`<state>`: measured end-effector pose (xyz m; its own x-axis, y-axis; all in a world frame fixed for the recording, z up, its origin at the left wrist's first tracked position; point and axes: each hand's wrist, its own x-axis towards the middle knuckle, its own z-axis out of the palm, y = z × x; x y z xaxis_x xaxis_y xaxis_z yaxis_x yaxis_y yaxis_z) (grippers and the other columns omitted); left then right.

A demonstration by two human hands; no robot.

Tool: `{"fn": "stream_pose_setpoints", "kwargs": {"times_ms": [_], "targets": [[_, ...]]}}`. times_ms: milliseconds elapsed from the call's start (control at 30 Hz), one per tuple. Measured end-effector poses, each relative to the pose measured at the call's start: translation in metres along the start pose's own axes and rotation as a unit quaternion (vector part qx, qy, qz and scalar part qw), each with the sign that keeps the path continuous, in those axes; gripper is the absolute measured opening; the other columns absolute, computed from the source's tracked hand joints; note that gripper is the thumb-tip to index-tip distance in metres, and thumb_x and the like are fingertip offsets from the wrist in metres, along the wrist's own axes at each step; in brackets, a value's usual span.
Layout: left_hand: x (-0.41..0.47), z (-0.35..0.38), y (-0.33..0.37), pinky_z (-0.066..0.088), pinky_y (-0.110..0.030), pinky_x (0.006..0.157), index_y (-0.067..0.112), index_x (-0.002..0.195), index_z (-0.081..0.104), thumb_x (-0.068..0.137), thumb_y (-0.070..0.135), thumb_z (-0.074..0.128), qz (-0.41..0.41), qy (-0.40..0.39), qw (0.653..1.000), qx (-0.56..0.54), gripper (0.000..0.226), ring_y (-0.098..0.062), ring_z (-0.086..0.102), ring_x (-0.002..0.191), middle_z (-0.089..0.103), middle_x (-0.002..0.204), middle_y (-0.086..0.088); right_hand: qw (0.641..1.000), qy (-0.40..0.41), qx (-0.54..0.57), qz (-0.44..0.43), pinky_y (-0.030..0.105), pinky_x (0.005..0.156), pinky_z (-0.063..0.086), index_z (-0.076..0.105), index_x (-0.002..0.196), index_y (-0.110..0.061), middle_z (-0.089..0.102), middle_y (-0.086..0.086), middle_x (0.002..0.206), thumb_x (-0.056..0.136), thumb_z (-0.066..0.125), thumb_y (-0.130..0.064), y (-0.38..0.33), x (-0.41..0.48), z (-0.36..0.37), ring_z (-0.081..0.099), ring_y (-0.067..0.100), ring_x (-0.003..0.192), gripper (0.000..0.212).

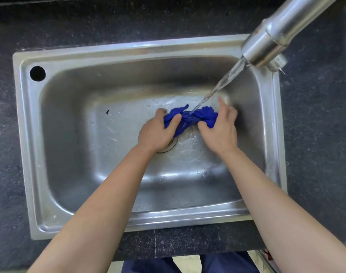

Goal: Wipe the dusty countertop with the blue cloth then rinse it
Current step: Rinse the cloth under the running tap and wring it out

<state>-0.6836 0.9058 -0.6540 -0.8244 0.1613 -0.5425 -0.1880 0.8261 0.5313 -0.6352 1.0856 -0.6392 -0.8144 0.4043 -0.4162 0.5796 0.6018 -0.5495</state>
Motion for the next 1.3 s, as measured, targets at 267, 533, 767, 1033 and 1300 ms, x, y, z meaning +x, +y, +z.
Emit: {"fn": "stream_pose_setpoints", "kwargs": {"times_ms": [267, 533, 767, 1033, 1300], "targets": [[-0.003, 0.022, -0.019, 0.032, -0.040, 0.110, 0.022, 0.157, 0.017, 0.090, 0.023, 0.060, 0.089, 0.009, 0.994, 0.064, 0.080, -0.035, 0.031, 0.126, 0.019, 0.158, -0.008, 0.971, -0.119, -0.175, -0.110, 0.048, 0.115, 0.015, 0.010, 0.158, -0.031, -0.002, 0.008, 0.163, 0.092, 0.051, -0.013, 0.000, 0.009, 0.034, 0.010, 0.041, 0.141, 0.080], [0.005, 0.010, 0.006, 0.033, -0.033, 0.063, 0.011, 0.081, 0.060, 0.103, 0.043, 0.043, 0.007, 0.049, 0.999, -0.012, 0.042, -0.031, 0.055, 0.076, 0.064, 0.078, -0.011, 0.994, -0.098, -0.040, 0.011, 0.036, 0.065, 0.037, 0.057, 0.080, -0.018, 0.056, 0.007, 0.076, 0.100, 0.043, -0.038, -0.011, 0.023, 0.004, 0.051, 0.033, 0.079, 0.032], [0.007, -0.002, 0.013, 0.044, -0.036, 0.089, 0.017, 0.124, 0.052, 0.095, 0.049, 0.050, -0.079, 0.050, 0.993, -0.068, 0.043, -0.029, 0.053, 0.110, 0.054, 0.121, -0.007, 0.997, -0.028, -0.069, 0.029, 0.037, 0.093, 0.044, 0.038, 0.144, -0.021, 0.038, 0.011, 0.147, 0.092, 0.059, -0.045, -0.003, 0.006, -0.007, 0.055, 0.036, 0.114, 0.060], [0.009, 0.031, -0.008, 0.028, -0.048, 0.112, 0.027, 0.153, 0.030, 0.087, 0.007, 0.059, 0.098, 0.030, 0.985, 0.136, 0.075, -0.041, 0.020, 0.139, 0.009, 0.162, -0.014, 0.960, -0.095, -0.239, -0.107, 0.048, 0.108, 0.029, 0.032, 0.148, -0.019, 0.022, 0.012, 0.153, 0.083, 0.052, 0.003, -0.002, 0.010, 0.032, 0.021, 0.045, 0.131, 0.071], [0.013, 0.002, 0.010, 0.036, -0.035, 0.065, 0.016, 0.105, 0.054, 0.102, 0.036, 0.037, 0.092, 0.017, 0.979, 0.181, 0.027, -0.037, 0.058, 0.086, 0.059, 0.091, -0.010, 0.975, -0.111, -0.180, -0.065, 0.038, 0.068, 0.039, 0.049, 0.097, -0.009, 0.060, 0.014, 0.094, 0.100, 0.042, -0.038, -0.015, 0.020, 0.004, 0.056, 0.037, 0.087, 0.030]]}}
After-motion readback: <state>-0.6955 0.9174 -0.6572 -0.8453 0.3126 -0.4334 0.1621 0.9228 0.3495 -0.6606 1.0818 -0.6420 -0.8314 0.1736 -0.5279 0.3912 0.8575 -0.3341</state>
